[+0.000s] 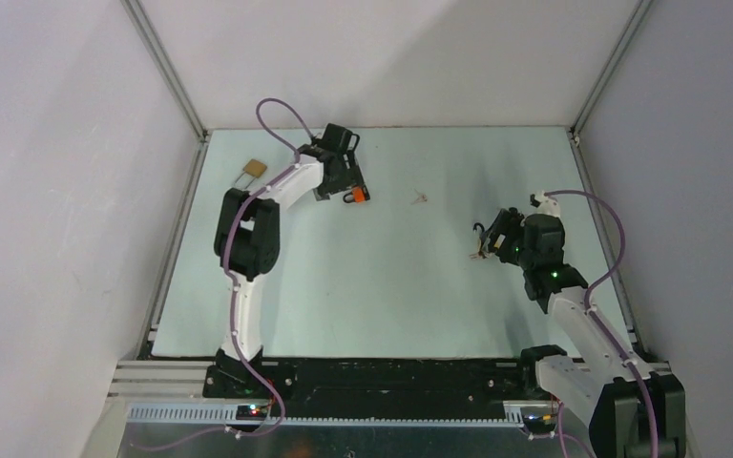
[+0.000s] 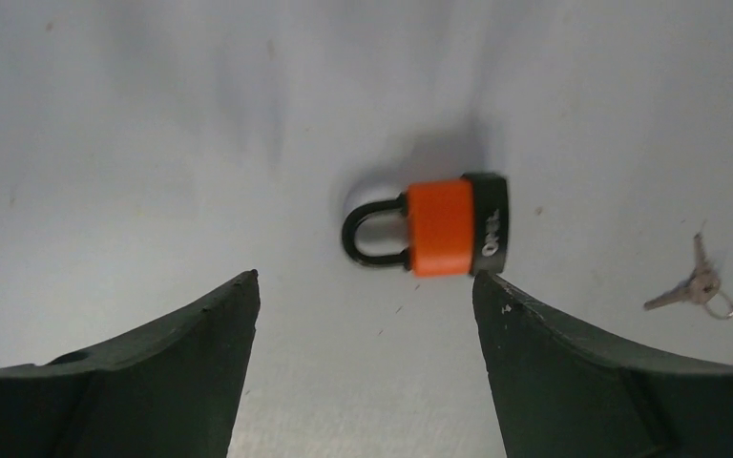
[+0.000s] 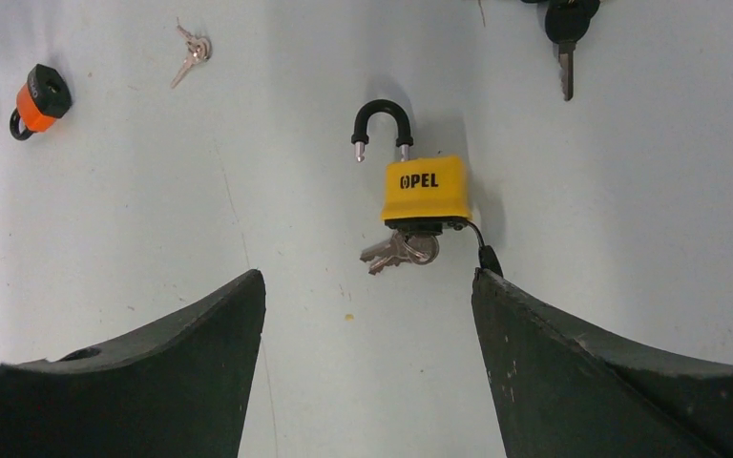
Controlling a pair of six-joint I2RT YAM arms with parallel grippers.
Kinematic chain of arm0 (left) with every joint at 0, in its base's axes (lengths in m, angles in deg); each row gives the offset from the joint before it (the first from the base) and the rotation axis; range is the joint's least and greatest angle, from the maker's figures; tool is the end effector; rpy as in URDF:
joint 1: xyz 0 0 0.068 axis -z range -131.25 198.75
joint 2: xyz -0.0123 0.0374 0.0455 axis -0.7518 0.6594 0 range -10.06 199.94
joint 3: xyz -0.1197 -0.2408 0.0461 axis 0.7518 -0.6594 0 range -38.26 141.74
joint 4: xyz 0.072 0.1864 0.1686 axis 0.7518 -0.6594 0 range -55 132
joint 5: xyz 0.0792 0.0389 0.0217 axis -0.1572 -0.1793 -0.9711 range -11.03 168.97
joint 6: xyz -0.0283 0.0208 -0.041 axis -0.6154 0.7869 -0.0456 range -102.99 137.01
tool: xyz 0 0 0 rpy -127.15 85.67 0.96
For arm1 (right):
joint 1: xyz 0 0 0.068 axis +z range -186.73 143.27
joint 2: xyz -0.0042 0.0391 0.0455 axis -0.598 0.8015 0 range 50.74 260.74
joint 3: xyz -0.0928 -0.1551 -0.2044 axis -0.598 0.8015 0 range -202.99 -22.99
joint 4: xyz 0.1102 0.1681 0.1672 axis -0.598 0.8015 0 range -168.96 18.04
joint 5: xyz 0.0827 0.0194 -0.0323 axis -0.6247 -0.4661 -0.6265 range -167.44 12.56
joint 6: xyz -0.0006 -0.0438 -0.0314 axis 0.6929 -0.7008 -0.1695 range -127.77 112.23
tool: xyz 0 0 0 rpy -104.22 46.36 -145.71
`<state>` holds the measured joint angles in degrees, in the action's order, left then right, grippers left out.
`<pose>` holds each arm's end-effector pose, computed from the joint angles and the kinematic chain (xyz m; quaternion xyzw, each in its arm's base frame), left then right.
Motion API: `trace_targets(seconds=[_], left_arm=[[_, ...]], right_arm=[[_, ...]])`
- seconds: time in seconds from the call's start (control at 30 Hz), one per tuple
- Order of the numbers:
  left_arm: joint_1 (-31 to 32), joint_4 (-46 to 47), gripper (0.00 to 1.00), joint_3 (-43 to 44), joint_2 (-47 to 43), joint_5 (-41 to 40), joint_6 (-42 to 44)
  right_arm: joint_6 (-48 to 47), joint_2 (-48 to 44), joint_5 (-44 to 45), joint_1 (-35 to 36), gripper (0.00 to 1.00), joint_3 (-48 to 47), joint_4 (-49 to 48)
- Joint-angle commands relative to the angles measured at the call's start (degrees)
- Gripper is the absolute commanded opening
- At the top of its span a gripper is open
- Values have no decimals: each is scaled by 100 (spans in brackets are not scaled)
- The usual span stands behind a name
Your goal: Unlock with the key
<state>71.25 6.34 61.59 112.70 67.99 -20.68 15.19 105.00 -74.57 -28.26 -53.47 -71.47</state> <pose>0.4356 -0.1731 0.2024 -0.1523 0.9464 -0.0555 0.2795 0.2059 0.0288 0.2272 0.1221 0.8627 0.1118 0.4779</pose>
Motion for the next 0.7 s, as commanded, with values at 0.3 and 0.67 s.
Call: trace_targets(seconds=[0.3, 0.67], left_arm=[[243, 49, 71, 1365, 1087, 402, -213], [415, 50, 72, 1290, 1258, 465, -295]], right_arm=[[-58, -319, -187, 32, 82, -178, 285], [7, -284, -219, 20, 82, -178, 253]])
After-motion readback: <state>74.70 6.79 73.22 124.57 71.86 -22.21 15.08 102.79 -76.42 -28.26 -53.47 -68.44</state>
